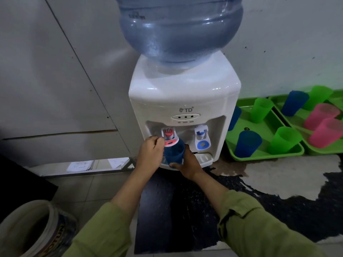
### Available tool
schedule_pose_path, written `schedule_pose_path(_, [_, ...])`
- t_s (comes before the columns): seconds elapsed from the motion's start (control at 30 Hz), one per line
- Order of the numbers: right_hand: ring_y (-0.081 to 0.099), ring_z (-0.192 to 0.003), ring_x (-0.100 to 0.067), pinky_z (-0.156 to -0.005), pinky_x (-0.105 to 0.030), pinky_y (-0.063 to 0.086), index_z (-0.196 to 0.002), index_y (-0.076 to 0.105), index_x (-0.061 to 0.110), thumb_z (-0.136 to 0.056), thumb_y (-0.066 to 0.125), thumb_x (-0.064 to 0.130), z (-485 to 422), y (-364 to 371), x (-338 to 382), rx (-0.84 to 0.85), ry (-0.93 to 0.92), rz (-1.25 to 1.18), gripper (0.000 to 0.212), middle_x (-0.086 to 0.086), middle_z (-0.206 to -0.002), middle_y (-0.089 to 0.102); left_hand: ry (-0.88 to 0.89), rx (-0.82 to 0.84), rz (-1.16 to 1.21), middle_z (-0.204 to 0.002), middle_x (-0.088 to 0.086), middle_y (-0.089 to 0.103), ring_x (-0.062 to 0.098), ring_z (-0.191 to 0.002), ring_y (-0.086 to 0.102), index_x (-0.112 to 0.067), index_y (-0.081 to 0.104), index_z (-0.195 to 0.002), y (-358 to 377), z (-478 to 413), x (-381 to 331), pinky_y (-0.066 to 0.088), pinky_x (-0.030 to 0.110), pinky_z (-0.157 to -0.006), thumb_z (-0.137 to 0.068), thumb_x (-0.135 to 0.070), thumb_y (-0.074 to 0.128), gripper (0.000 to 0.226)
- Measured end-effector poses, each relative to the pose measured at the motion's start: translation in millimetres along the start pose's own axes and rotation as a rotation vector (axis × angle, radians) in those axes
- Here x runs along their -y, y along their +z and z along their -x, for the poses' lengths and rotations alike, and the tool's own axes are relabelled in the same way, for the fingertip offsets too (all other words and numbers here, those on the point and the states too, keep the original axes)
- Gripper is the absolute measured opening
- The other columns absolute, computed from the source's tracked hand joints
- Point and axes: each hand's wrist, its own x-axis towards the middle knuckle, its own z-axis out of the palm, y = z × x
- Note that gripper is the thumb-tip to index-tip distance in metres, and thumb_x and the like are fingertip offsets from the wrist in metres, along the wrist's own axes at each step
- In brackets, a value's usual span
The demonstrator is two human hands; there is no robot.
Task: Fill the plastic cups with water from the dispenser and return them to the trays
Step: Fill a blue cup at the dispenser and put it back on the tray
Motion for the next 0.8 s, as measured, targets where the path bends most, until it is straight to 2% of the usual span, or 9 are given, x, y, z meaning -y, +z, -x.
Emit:
schedule_pose_path(0.23, [0.043, -0.127, -0.02, -0.099, -0.021, 0.033, -0.133, 0.032, 0.013, -0.072, 0.078, 0.015, 0.6, -0.7, 1.4, 0.002, -0.011, 0.001, 0.077, -0.005, -0.138, 0.045, 0.004, -0.002, -0.007, -0.065, 0.007, 0.054, 0.017, -0.061, 0.049, -0.015, 0.054, -0.065, -0.7, 0.5, 0.0, 0.036, 0.028, -0.056, -0.092, -0.02, 0.042, 0.03])
schedule_pose_path(0.43, [0.044, -0.126, -0.019, -0.1, -0.021, 0.033, -0.133, 0.033, 0.011, -0.071, 0.078, 0.013, 1.3, 0.1, 1.4, -0.013, -0.02, 0.004, 0.077, -0.006, -0.137, 0.045, 0.011, -0.008, -0.037, -0.069, 0.017, 0.057, 0.025, -0.065, 0.05, -0.011, 0.053, -0.065, -0.7, 0.0, 0.0, 0.035, 0.032, -0.058, -0.091, -0.019, 0.042, 0.03])
schedule_pose_path(0.57, [0.044, -0.127, -0.02, -0.104, -0.026, 0.035, -0.133, 0.032, 0.012, -0.071, 0.079, 0.014, 0.6, 0.6, 0.6, -0.011, -0.016, 0.014, 0.078, -0.006, -0.138, 0.045, 0.013, 0.015, -0.04, -0.064, 0.01, 0.051, 0.022, -0.062, 0.047, -0.012, 0.051, -0.064, -0.5, 2.8, -0.6, 0.034, 0.032, -0.058, -0.091, -0.018, 0.041, 0.03])
schedule_pose_path(0.7, [0.046, -0.124, -0.02, -0.099, -0.024, 0.037, -0.132, 0.033, 0.012, -0.07, 0.079, 0.016, -0.5, 2.0, -0.8, -0.023, -0.013, 0.015, 0.077, -0.005, -0.135, 0.048, 0.061, 0.001, -0.169, -0.071, 0.01, 0.051, 0.019, -0.065, 0.045, -0.006, 0.055, -0.072, 0.7, 4.6, 2.0, 0.032, 0.032, -0.057, -0.092, -0.015, 0.041, 0.025])
schedule_pose_path(0.8, [0.048, -0.122, -0.019, -0.098, -0.025, 0.039, -0.131, 0.035, 0.012, -0.068, 0.08, 0.015, -0.5, 3.3, -1.8, -0.034, -0.011, -0.003, 0.077, -0.004, -0.134, 0.049, 0.09, -0.012, -0.274, -0.08, 0.008, 0.051, 0.02, -0.072, 0.046, -0.008, 0.053, -0.076, 4.0, 3.7, 7.7, 0.028, 0.032, -0.06, -0.093, -0.015, 0.041, 0.022])
